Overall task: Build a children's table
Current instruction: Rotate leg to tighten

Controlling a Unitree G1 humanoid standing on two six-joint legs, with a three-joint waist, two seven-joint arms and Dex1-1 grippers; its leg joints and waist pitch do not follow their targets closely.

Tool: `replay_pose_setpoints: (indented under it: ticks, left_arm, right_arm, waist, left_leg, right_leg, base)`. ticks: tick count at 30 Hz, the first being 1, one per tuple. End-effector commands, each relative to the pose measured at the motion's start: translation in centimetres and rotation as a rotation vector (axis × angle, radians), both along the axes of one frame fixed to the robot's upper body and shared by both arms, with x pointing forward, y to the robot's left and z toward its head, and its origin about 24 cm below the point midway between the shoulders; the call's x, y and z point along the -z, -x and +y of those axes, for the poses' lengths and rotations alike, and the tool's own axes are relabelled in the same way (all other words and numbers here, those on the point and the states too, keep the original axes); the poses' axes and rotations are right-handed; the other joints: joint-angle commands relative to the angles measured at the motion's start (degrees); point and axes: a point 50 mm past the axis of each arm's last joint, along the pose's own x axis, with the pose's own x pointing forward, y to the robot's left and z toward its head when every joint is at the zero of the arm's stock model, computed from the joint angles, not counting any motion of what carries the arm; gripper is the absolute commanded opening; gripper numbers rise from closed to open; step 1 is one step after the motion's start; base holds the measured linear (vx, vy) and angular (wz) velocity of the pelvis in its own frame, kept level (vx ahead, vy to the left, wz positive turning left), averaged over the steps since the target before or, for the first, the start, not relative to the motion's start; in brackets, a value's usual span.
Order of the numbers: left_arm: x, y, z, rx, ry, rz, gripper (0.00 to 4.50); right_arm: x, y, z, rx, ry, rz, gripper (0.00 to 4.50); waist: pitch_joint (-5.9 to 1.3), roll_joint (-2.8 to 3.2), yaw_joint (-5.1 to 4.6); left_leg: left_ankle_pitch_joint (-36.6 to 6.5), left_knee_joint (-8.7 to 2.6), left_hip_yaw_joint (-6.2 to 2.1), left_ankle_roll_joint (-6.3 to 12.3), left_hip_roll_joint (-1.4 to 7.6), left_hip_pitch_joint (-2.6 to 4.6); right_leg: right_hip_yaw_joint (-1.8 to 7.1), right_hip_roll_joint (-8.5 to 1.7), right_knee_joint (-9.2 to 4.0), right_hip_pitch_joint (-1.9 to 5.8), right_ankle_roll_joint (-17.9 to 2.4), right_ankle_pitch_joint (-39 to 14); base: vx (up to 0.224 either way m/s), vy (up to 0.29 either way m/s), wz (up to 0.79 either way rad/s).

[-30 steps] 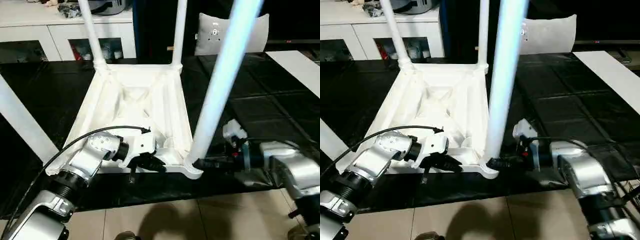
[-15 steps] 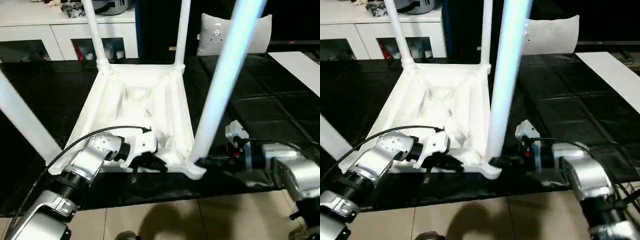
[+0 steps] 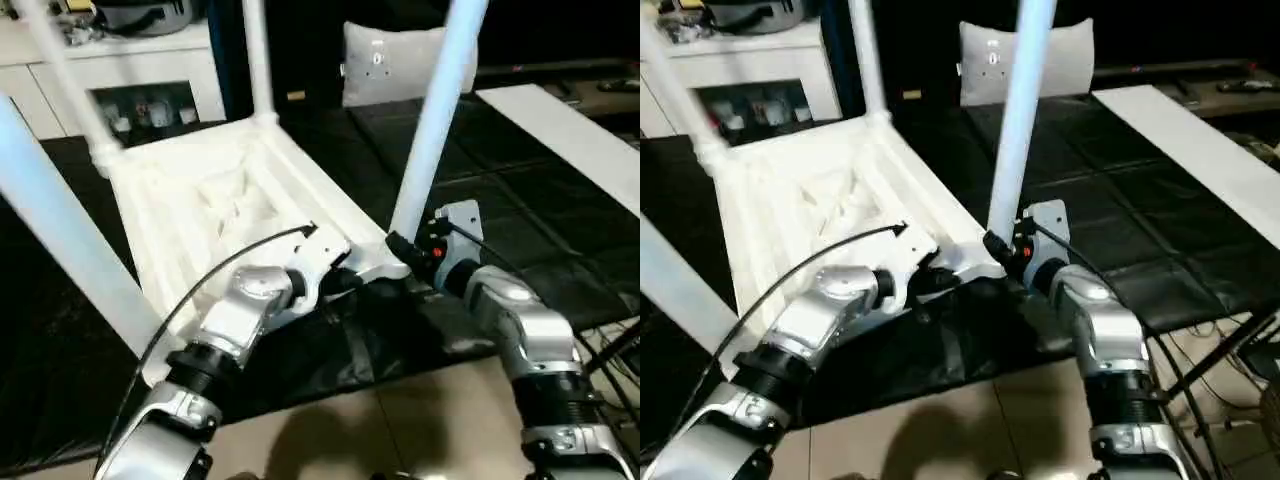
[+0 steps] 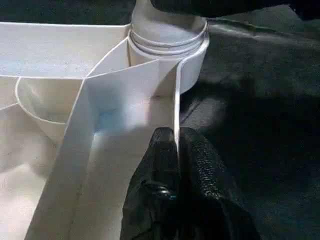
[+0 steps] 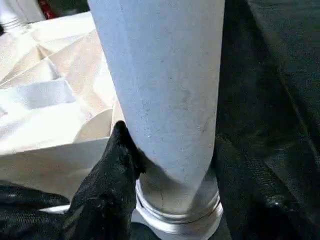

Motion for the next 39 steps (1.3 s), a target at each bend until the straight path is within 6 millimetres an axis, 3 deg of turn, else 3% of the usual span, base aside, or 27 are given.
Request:
replay_pose_setpoints:
  ticks: [1, 2, 5, 10, 16, 18, 23, 25, 28, 29, 31, 32, 36, 39]
  left_arm:
    - [-2.7, -0.5, -1.2, 0.047, 0.069, -0.109, 0.00]
    - [-2.7, -0.5, -1.2, 0.050, 0.065, -0.110, 0.00]
    - [-2.5, -0.4, -0.4, 0.067, 0.031, -0.115, 0.00]
    - [-1.9, -0.2, 0.8, 0.123, -0.013, -0.117, 0.00]
    - [-1.8, 0.1, 2.3, 0.253, -0.064, -0.128, 0.00]
    - [-1.8, 0.5, 2.7, 0.333, -0.074, -0.127, 0.00]
    - [-1.6, 1.4, 3.9, 0.487, -0.143, -0.120, 0.00]
    - [-1.6, 1.6, 4.1, 0.509, -0.147, -0.116, 0.00]
    - [-1.6, 2.5, 4.4, 0.611, -0.136, -0.082, 0.00]
    - [-1.6, 2.5, 4.5, 0.621, -0.136, -0.078, 0.00]
    - [-1.5, 2.7, 4.6, 0.653, -0.142, -0.063, 0.00]
    - [-1.4, 2.8, 4.6, 0.665, -0.147, -0.056, 0.00]
    - [-1.5, 2.9, 4.6, 0.681, -0.141, -0.055, 0.00]
    - [-1.5, 2.9, 4.5, 0.684, -0.133, -0.056, 0.00]
  right_arm:
    - [-0.1, 0.2, 1.5, -0.056, -0.055, 0.005, 2.62]
    - [-0.1, 0.2, 1.5, -0.058, -0.055, 0.003, 2.62]
    - [-0.2, 0.3, 0.9, -0.051, -0.048, -0.016, 2.92]
    - [-0.6, 0.8, -0.6, -0.114, -0.054, -0.045, 3.31]
    - [-0.9, 2.6, -2.5, -0.363, 0.029, -0.036, 3.88]
    - [-1.3, 2.9, -2.9, -0.441, 0.062, -0.057, 3.99]
    - [-2.3, 2.8, -3.9, -0.531, 0.106, -0.084, 3.99]
    - [-2.5, 2.9, -4.0, -0.560, 0.108, -0.087, 3.99]
    - [-2.7, 3.7, -4.1, -0.703, 0.095, -0.063, 3.99]
    - [-2.7, 3.8, -4.1, -0.716, 0.097, -0.059, 3.72]
    - [-2.4, 4.0, -4.1, -0.763, 0.101, -0.021, 3.65]
    - [-2.3, 4.1, -4.1, -0.782, 0.098, -0.011, 3.60]
    - [-2.1, 4.4, -3.8, -0.832, 0.071, 0.009, 3.17]
    - [-2.0, 4.6, -3.5, -0.868, 0.054, 0.024, 2.82]
  waist:
    - [-4.90, -0.67, 0.90]
    - [-4.87, -0.41, 1.04]
    - [-4.77, -0.41, 1.20]
    - [-4.43, -0.15, 1.33]
    - [-4.18, -0.42, 2.68]
    - [-4.28, -0.47, 2.71]
    - [-4.30, -0.37, 3.25]
    - [-4.30, -0.26, 3.93]
    - [-4.41, -0.45, 4.77]
    - [-4.38, -0.44, 4.91]
    - [-4.28, -0.44, 5.20]
    - [-4.24, -0.82, 5.16]
    - [-4.09, -0.55, 5.25]
    - [-4.13, -0.58, 5.18]
  left_leg:
    - [-8.19, -3.32, -0.35, 4.42, 1.17, 0.18]
    - [-7.68, -3.32, -0.34, 4.62, 1.26, 0.23]
    - [-7.51, -3.42, -0.33, 5.02, 1.44, 0.36]
    - [-11.62, -3.70, -0.32, 3.89, 1.57, 0.73]
    - [-14.10, -3.86, -0.39, 3.33, 1.69, 0.96]
    - [-14.16, -3.81, -0.42, 3.19, 1.63, 0.88]
    - [-13.84, -3.78, -0.40, 3.25, 1.92, 1.14]
    - [-14.25, -3.78, -0.31, 3.02, 2.18, 1.43]
    - [-14.17, -3.80, -0.30, 3.13, 2.41, 1.29]
    - [-14.04, -3.81, -0.28, 3.18, 2.44, 1.31]
    - [-14.39, -3.79, -0.20, 3.13, 2.31, 1.29]
    - [-14.42, -3.84, -0.17, 3.13, 2.30, 1.22]
    - [-15.74, -3.86, -0.31, 2.59, 2.26, 1.46]
    - [-15.98, -3.87, -0.36, 2.54, 2.26, 1.44]
  right_leg:
    - [2.32, -3.04, -3.69, 4.11, -8.46, -15.61]
    - [2.37, -3.03, -3.54, 3.98, -8.96, -14.44]
    - [2.37, -3.06, -3.37, 4.07, -10.07, -12.88]
    - [2.35, -3.05, -4.01, 4.00, -9.01, -17.41]
    - [2.41, -3.30, -4.65, 3.90, -6.37, -22.61]
    - [2.30, -3.28, -4.47, 3.83, -6.48, -22.69]
    - [2.42, -3.33, -4.35, 3.48, -7.08, -22.82]
    - [2.53, -3.38, -4.13, 3.26, -8.00, -21.85]
    - [2.62, -3.48, -3.63, 3.47, -8.77, -20.25]
    - [2.69, -3.51, -3.62, 3.42, -9.01, -19.92]
    - [2.69, -3.43, -3.67, 3.37, -9.30, -20.23]
    - [2.68, -3.50, -3.74, 3.46, -9.13, -20.76]
    - [2.57, -3.64, -4.42, 3.22, -7.34, -25.87]
    - [2.49, -3.56, -4.42, 3.26, -7.25, -25.90]
  base:
    - [0.000, 0.000, 0.00]
    - [0.000, 0.000, 0.00]
    - [0.000, 0.000, 0.00]
    - [0.000, 0.000, 0.00]
    - [0.000, 0.000, 0.00]
    - [0.000, 0.000, 0.00]
    - [0.000, 0.000, 0.00]
    - [0.000, 0.000, 0.00]
    - [0.000, 0.000, 0.00]
    - [0.000, 0.000, 0.00]
    - [0.000, 0.000, 0.00]
    - [0.000, 0.000, 0.00]
    - [0.000, 0.000, 0.00]
    - [0.000, 0.000, 0.00]
